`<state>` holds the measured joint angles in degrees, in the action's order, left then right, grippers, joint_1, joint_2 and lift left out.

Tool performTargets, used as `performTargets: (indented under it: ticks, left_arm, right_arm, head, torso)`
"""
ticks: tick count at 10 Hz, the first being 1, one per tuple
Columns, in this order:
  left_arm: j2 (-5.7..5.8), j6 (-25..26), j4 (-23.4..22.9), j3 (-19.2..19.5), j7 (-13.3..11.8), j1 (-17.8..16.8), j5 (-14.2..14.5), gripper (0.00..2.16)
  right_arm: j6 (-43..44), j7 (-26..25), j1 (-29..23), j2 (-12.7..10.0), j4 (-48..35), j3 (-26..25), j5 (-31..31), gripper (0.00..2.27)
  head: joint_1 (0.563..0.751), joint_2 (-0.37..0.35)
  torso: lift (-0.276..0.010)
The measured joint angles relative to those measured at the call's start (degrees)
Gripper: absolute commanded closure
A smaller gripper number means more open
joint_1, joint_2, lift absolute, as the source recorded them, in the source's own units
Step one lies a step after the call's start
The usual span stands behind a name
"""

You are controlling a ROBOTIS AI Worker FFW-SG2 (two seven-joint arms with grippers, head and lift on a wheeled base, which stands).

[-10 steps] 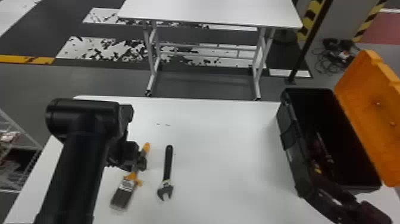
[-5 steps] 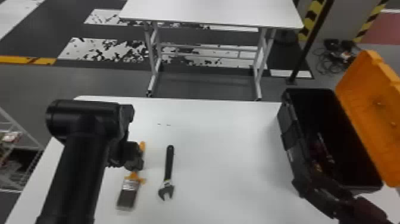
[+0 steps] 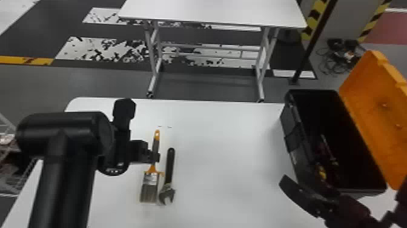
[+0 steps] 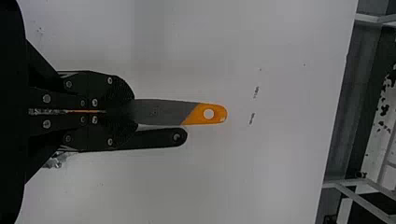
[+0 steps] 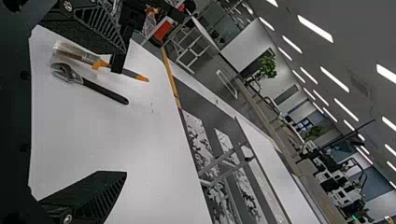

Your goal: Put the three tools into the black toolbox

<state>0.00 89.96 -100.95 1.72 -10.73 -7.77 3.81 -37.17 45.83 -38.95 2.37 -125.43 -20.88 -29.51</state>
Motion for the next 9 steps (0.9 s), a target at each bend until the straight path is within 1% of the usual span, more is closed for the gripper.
performTargets:
  ticks: [1,2,3,5,6,7,8,9]
  left_arm:
    - [0.01,0.0,-2.4,1.2,-0.8,1.4,2.0,1.92]
    - [0.0,0.0,-4.0,3.0,-2.0,2.7,4.6,1.92]
    - [0.0,0.0,-5.4,5.0,-3.0,3.9,7.8,1.92]
    - [0.0,0.0,-7.4,9.0,-4.3,4.8,14.6,1.92]
    - [0.0,0.0,-8.6,10.5,-4.4,5.3,17.6,2.02]
    - [0.0,0.0,-10.2,11.0,-4.4,6.2,19.5,2.02]
    - [0.0,0.0,-11.6,11.3,-4.5,7.2,22.0,2.02]
    - [0.0,0.0,-12.5,11.4,-5.4,7.9,23.8,2.02]
  right_arm:
    - [-0.5,-0.5,0.2,0.0,-0.1,1.1,0.7,0.08]
    - [-1.7,-0.7,0.5,0.0,-0.1,1.9,1.4,0.08]
    - [-2.9,-0.8,1.0,0.0,-0.2,2.7,2.4,0.08]
    - [-6.3,-0.7,1.9,0.0,-0.3,4.1,4.4,0.08]
    - [-8.0,-0.8,2.6,0.0,-0.3,4.9,5.7,0.08]
    - [-9.0,-0.9,3.2,0.0,-0.1,5.6,6.7,0.08]
    - [-10.1,-1.0,4.1,0.0,0.5,6.1,7.4,0.08]
    - [-10.8,-1.0,4.9,0.0,1.0,6.4,7.8,0.08]
  head:
    - [0.695,-0.034]
    - [0.695,-0.031]
    - [0.695,-0.03]
    - [0.695,-0.024]
    - [0.695,-0.017]
    - [0.695,-0.015]
    - [0.695,-0.022]
    - [0.695,-0.034]
  torso:
    - [-0.051]
    - [-0.051]
    - [-0.051]
    - [-0.051]
    - [-0.051]
    - [-0.051]
    - [-0.051]
    - [-0.051]
